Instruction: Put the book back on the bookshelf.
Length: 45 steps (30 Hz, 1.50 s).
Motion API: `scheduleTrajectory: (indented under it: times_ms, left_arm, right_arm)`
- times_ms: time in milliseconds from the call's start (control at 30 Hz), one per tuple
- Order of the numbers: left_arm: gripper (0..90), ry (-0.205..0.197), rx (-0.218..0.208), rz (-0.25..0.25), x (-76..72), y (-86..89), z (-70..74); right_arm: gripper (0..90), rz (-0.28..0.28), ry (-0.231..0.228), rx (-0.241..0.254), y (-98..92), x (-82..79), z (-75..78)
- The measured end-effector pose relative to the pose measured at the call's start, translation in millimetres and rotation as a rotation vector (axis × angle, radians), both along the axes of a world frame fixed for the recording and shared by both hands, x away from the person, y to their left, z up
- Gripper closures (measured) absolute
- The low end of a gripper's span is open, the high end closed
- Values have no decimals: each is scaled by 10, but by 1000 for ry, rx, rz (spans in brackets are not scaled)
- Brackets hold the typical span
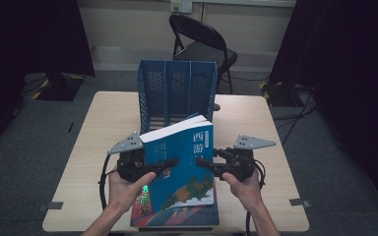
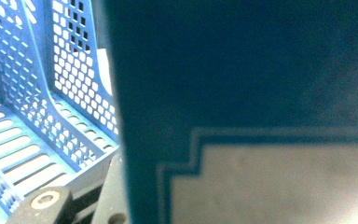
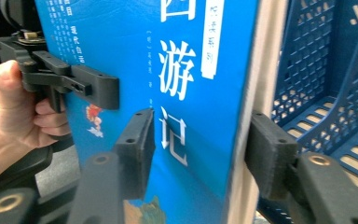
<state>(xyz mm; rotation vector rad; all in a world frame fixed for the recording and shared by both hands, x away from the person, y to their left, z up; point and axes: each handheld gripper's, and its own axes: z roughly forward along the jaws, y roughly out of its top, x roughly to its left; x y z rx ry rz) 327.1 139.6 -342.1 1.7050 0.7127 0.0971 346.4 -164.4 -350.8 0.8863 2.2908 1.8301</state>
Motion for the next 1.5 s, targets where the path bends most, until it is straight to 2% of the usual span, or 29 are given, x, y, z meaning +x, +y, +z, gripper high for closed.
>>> scheduleTrajectory:
  times_ms: [233, 300, 367, 433, 533, 600, 700, 767, 933, 1133, 1300, 1467, 1500]
  left_arm:
    - [616, 6, 14, -3, 5, 107, 13]
    - [617, 23, 12, -6, 21, 138, 21]
    - [617, 24, 22, 8, 19, 159, 27]
    - [617, 29, 13, 16, 20, 183, 18]
    - [618, 20, 16, 26, 18, 206, 27]
    - [618, 14, 18, 36, 10, 225, 44]
    - [617, 21, 22, 81, -3, 271, 76]
    - [618, 13, 27, 89, 1, 312, 92]
    - [618, 11, 2, 136, -13, 419, 113]
    - [619, 9, -2, 157, -15, 527, 160]
    - [618, -35, 29, 192, -41, 560, 234]
    - [619, -63, 32, 237, -64, 578, 258]
    - [619, -59, 38, 234, -56, 580, 269]
  right_arm:
    - [417, -8, 3, 10, -67, -16, -27]
    - [398, -24, -2, 6, -93, -36, -54]
    - [402, -39, -9, 1, -147, -63, -101]
    - [387, -56, -12, -18, -188, -82, -151]
    - [383, -70, 10, -32, -260, -101, -254]
    - [382, -79, 22, -42, -292, -107, -310]
    - [381, -89, 33, -43, -331, -98, -354]
    - [375, -96, 36, -39, -344, -92, -364]
    - [372, -110, 49, -41, -365, -63, -412]
    - [378, -113, 60, -43, -371, -47, -445]
    - [387, -114, 61, -45, -380, -40, -459]
    - [387, -119, 63, -53, -381, -30, -471]
    - [387, -122, 65, -55, -382, -26, -473]
